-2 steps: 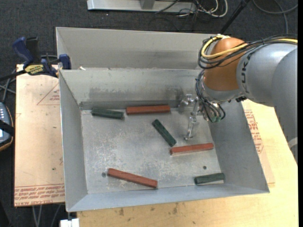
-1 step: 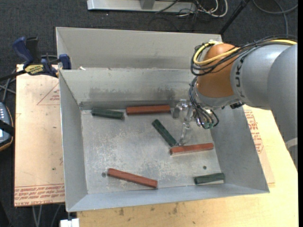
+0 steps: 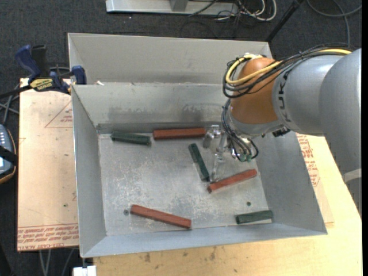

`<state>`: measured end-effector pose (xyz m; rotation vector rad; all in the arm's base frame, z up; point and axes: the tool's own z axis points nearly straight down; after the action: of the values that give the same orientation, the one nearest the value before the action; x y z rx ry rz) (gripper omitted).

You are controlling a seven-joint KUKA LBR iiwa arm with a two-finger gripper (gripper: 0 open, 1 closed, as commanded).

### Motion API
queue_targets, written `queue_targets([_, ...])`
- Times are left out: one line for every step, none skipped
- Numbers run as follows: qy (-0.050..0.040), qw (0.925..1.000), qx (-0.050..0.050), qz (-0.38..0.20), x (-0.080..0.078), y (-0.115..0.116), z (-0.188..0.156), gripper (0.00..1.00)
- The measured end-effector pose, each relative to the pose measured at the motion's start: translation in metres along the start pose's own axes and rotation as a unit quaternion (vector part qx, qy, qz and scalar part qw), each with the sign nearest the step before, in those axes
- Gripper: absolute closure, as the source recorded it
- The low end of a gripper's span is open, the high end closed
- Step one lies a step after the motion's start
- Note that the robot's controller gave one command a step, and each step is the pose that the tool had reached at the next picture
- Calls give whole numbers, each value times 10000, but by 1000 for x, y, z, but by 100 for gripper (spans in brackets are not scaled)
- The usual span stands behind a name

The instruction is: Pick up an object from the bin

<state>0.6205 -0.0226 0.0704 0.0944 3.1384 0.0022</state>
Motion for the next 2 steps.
queue_targets([0, 9992, 3, -405, -1, 21, -10, 0])
queue_targets([-27, 9999, 6, 117, -35, -44, -1, 100])
